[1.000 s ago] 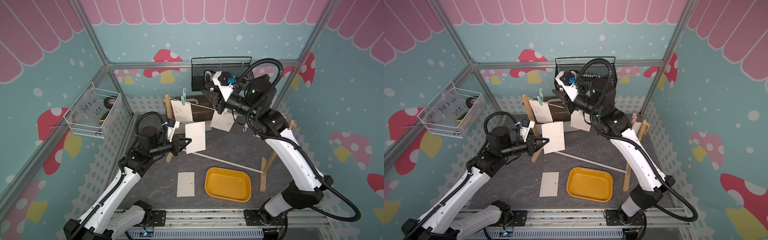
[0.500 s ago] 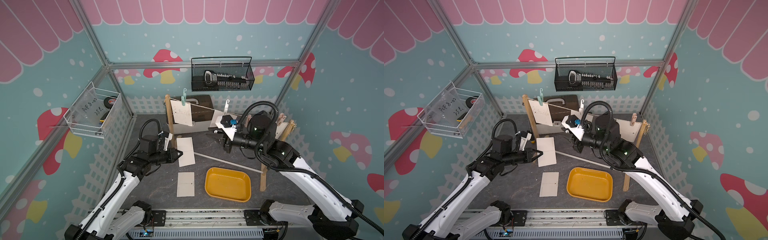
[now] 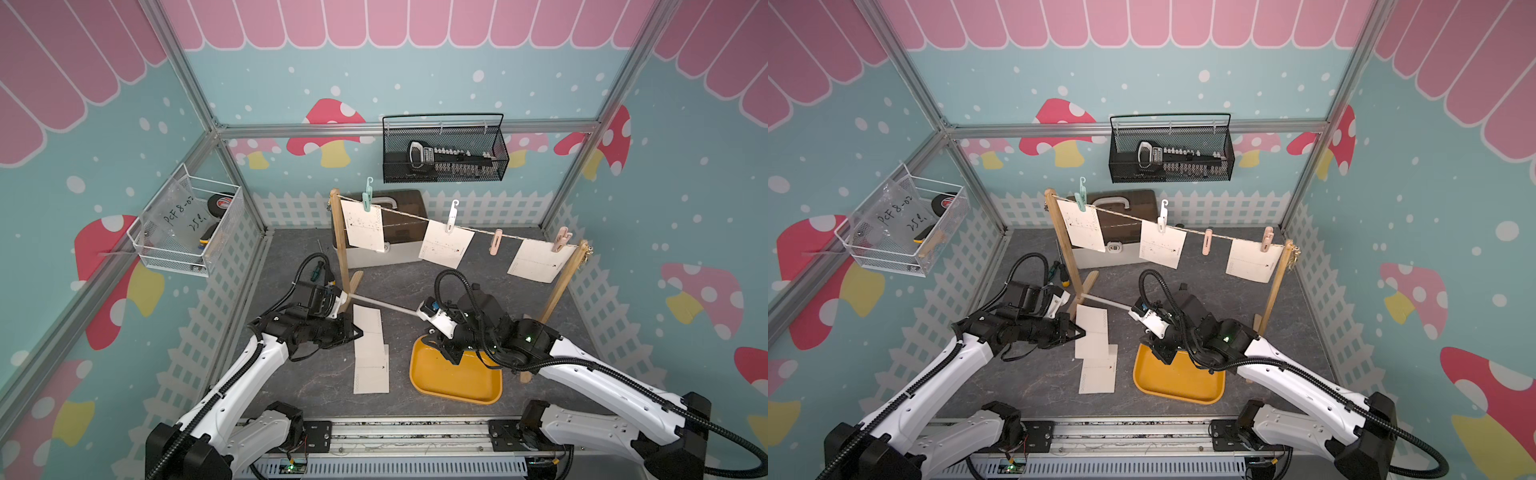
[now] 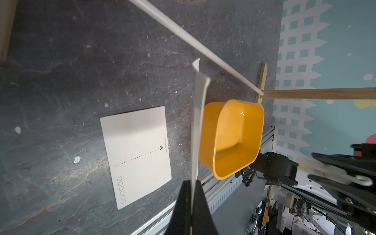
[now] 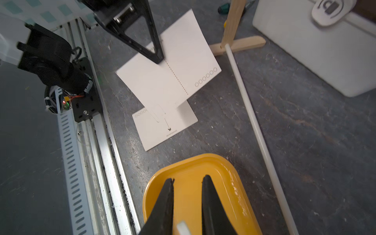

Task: Remove the postcards from the strings
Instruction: Place the clamp in the storage box.

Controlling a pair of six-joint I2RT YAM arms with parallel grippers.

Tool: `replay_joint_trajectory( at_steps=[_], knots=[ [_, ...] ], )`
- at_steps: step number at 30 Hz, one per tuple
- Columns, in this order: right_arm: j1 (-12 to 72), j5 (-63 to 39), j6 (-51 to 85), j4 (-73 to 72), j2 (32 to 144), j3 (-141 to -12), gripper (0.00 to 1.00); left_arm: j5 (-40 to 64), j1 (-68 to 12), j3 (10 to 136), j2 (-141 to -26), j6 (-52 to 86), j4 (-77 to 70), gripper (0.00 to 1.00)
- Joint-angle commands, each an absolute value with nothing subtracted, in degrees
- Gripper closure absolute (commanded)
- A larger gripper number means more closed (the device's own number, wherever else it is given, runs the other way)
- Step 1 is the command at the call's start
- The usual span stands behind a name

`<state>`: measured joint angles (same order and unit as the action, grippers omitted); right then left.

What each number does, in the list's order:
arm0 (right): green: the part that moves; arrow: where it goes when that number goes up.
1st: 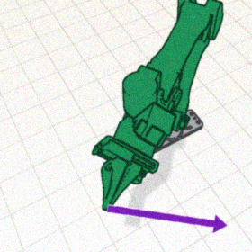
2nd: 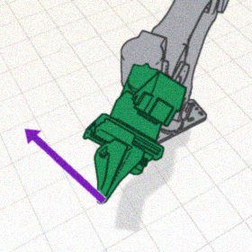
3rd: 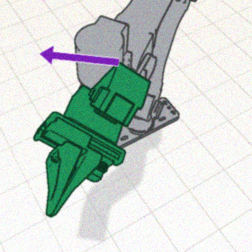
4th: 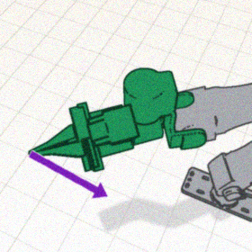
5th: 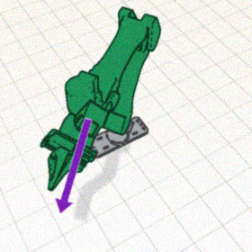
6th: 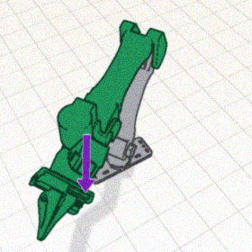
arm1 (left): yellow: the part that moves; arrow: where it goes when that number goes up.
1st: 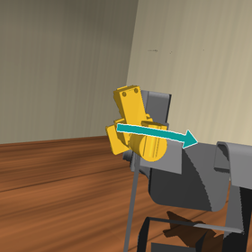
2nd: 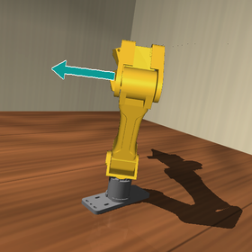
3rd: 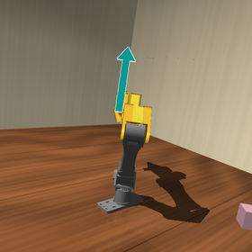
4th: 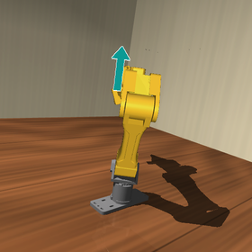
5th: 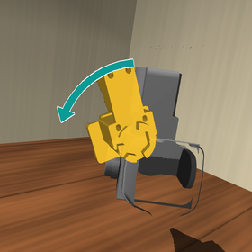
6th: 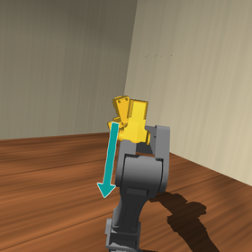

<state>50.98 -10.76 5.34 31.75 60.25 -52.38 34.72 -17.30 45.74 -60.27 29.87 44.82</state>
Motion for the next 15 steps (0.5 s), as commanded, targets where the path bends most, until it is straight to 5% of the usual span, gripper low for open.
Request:
replay_joint_trajectory(
  at_steps=[1,12,15],
  knots=[
    [51.29,-9.16,8.88,31.04,60.75,-49.42,1.0,36.5,-16.96,44.57,-60.37,31.35,46.87,1.0],
    [51.33,1.86,14.26,32.17,67.2,-45.48,0.92,36.77,-17.05,40.69,-60.44,35.5,47.04,1.0],
    [51.33,4.42,14.78,33.69,70.17,-46.27,0.78,38.35,-17.01,38.69,-60.04,38.49,43.77,1.0]
  ],
)
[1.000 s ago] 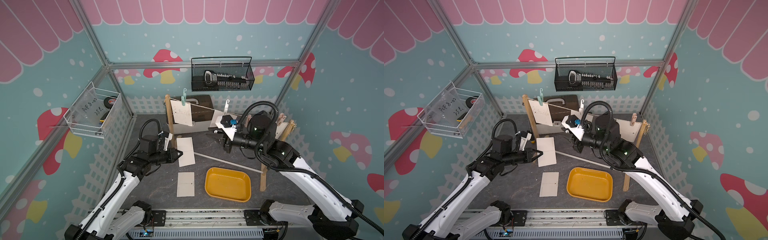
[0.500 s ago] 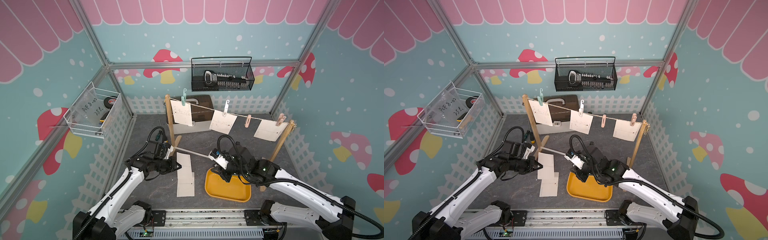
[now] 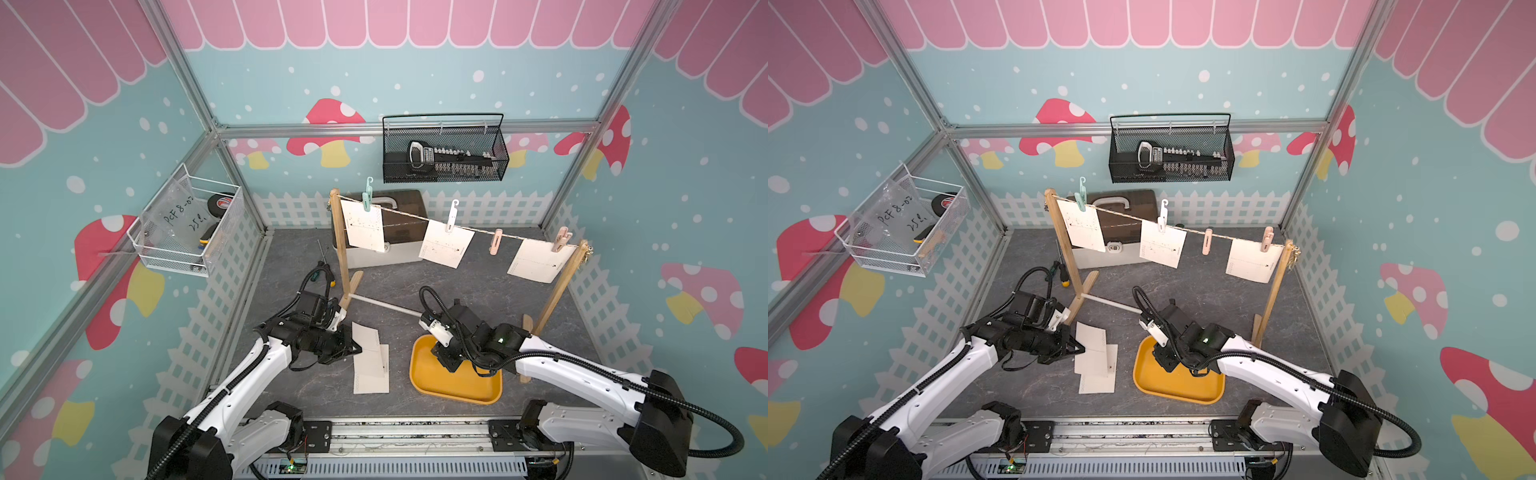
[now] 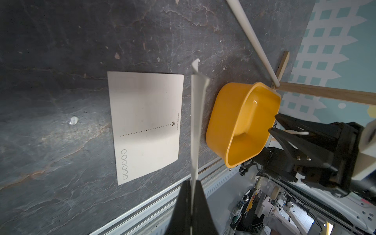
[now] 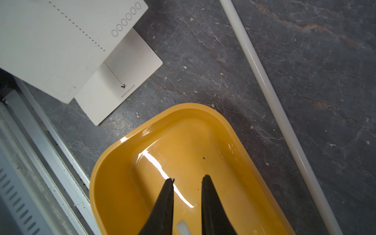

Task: Remove the postcards from the strings
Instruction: Place the clamp in the storage box.

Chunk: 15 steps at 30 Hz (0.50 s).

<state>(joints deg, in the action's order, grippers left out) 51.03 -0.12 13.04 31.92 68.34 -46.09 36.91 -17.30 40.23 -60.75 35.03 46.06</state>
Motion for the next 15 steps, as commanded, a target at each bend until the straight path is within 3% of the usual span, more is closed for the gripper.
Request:
replay_joint_trajectory(
  at_steps=[1,7,15],
  knots=[
    [51.37,4.94,14.98,34.32,71.14,-46.63,0.75,38.79,-17.09,38.05,-60.04,39.36,42.94,1.0],
    [51.33,7.83,16.15,35.02,73.96,-47.22,0.56,38.65,-17.77,34.83,-59.81,44.37,38.79,1.0],
    [51.32,9.21,16.34,34.46,73.11,-48.38,0.4,36.87,-19.81,32.42,-60.74,51.77,31.67,1.0]
  ],
)
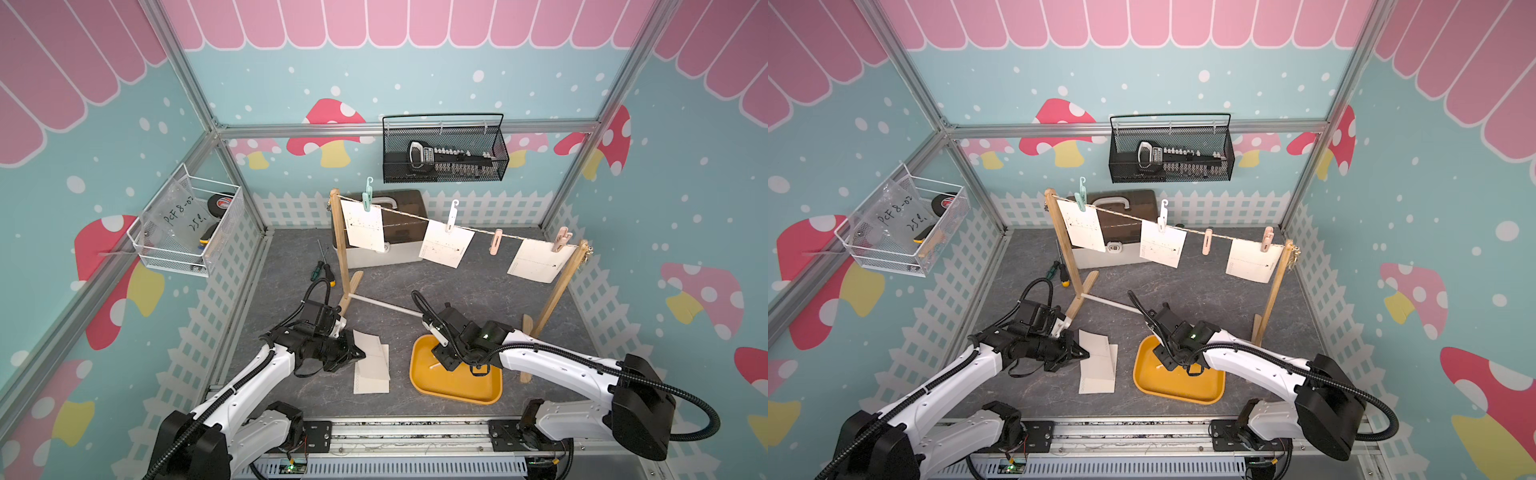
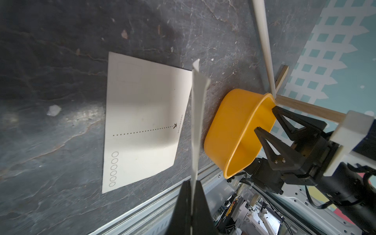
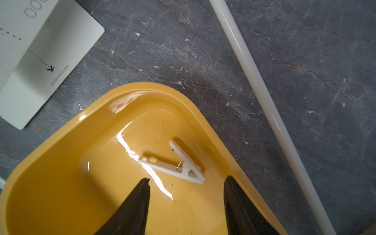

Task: Remove the postcards from the strings
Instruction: Place the clamp in the storage box, then place the postcard on the postcard.

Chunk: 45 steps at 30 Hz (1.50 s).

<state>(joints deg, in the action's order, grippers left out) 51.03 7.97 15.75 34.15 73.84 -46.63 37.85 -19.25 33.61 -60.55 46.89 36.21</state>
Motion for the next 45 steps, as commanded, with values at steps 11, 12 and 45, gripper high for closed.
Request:
replay_joint_trajectory(
  at_steps=[11,12,45],
  knots=[
    [51.25,10.48,16.78,33.41,70.18,-48.7,0.36,35.29,-26.15,30.63,-67.92,61.14,17.65,1.0],
    [51.24,10.55,16.87,33.49,69.61,-48.69,0.35,34.93,-26.51,31.13,-68.77,60.88,17.24,1.0],
    [51.24,-4.43,-1.59,36.45,56.83,-72.07,0.32,22.31,-26.96,46.42,-65.51,42.38,35.14,0.44]
  ],
)
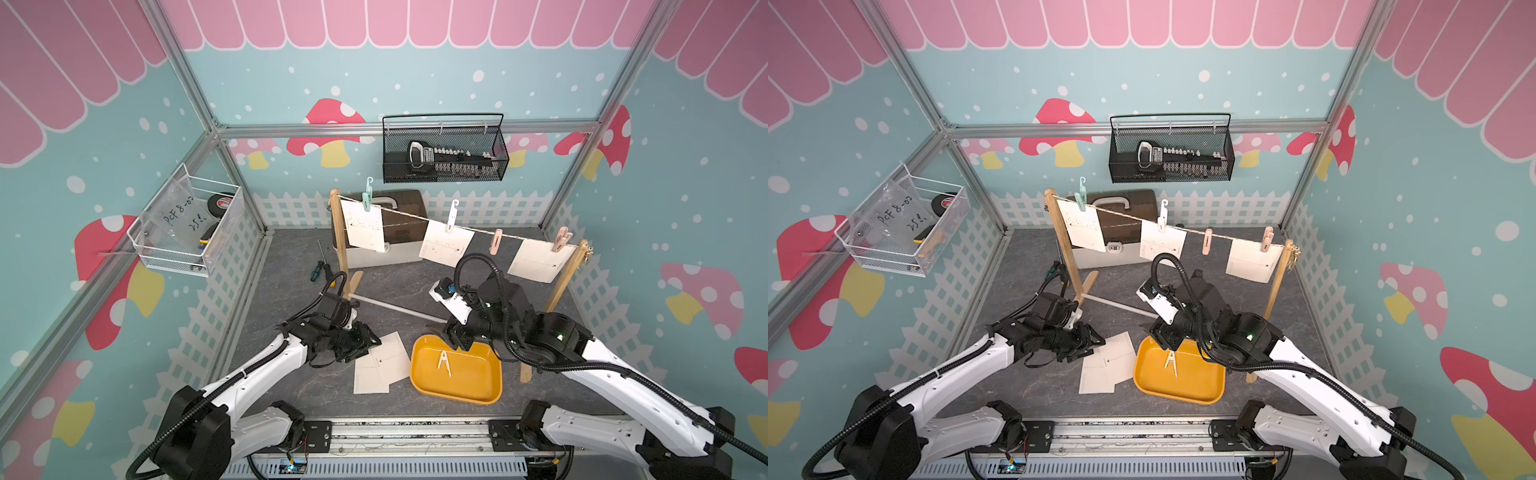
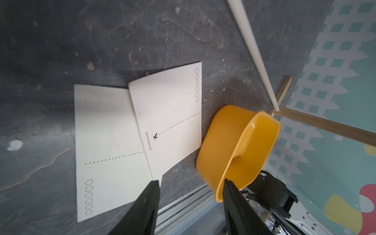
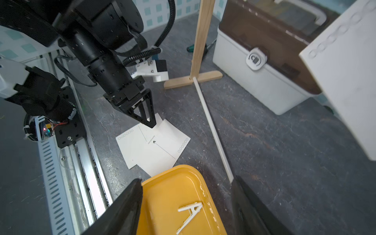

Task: Remove the postcards from the strings
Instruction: Place the postcard on the postcard, then pinch the postcard on the clothesline.

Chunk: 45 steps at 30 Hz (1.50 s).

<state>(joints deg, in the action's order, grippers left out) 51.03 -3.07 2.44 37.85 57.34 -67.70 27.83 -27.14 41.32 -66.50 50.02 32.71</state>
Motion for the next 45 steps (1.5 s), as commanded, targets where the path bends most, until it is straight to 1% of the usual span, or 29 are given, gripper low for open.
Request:
replay_joint_trajectory(
  at_steps=[1,3,6,9,13,15,17,21,24,26,30,37,40,42,45],
  knots=[
    [51.24,-4.18,-1.99,35.77,57.25,-73.73,0.32,22.21,-26.98,48.59,-65.84,39.5,34.54,0.44],
    [51.24,-1.73,-1.68,33.73,58.45,-78.3,0.32,23.13,-27.07,53.4,-66.81,32.77,32.98,0.4],
    [51.25,-1.12,-1.83,31.66,61.01,-86.17,0.33,23.98,-27.16,59.85,-68.0,22.99,31.97,0.36],
    [51.24,-1.24,-3.89,33.56,66.33,-96.75,0.33,25.12,-27.79,64.47,-68.12,16.02,28.3,0.32],
    [50.33,3.27,-7.53,38.68,74.11,-110.25,0.32,25.93,-29.58,69.22,-67.76,8.04,22.37,0.24],
    [48.6,3.87,-8.17,40.21,76.59,-114.63,0.32,26.6,-30.27,71.74,-68.22,5.18,19.78,0.19],
    [45.1,1.39,-7.05,41.08,77.99,-117.03,0.32,27.81,-30.3,74.65,-69.64,3.95,18.38,0.16],
    [34.74,-8.71,-2.31,43.71,80.79,-120.89,0.35,29.43,-30.28,81.66,-75.04,2.2,19.07,0.15],
    [31.24,-15.13,-2.61,47.58,83.07,-123.83,0.34,30.99,-30.25,84.91,-78.84,2.02,18.51,0.15],
    [30.01,-18.12,-2.82,50.22,84.48,-125.94,0.34,31.02,-30.38,86.0,-80.5,1.77,17.48,0.15],
    [28.21,-21.27,-2.99,51.54,85.48,-126.11,0.33,30.96,-30.43,87.56,-83.63,2.02,15.1,0.15],
    [25.95,-25.42,-2.65,51.67,86.21,-125.27,0.32,36.51,-31.98,90.43,-87.61,-0.15,14.33,0.16],
    [25.15,-26.77,-2.58,51.67,86.72,-124.86,0.32,37.18,-32.21,90.77,-88.69,-0.82,14.05,0.17],
    [24.8,-27.36,-2.72,51.65,86.98,-124.68,0.33,37.56,-32.25,91.09,-89.28,-1.01,14.11,0.19],
    [24.03,-28.05,-2.77,51.59,87.58,-124.55,0.33,37.83,-32.21,91.49,-89.95,-1.06,14.14,0.26]
  ],
)
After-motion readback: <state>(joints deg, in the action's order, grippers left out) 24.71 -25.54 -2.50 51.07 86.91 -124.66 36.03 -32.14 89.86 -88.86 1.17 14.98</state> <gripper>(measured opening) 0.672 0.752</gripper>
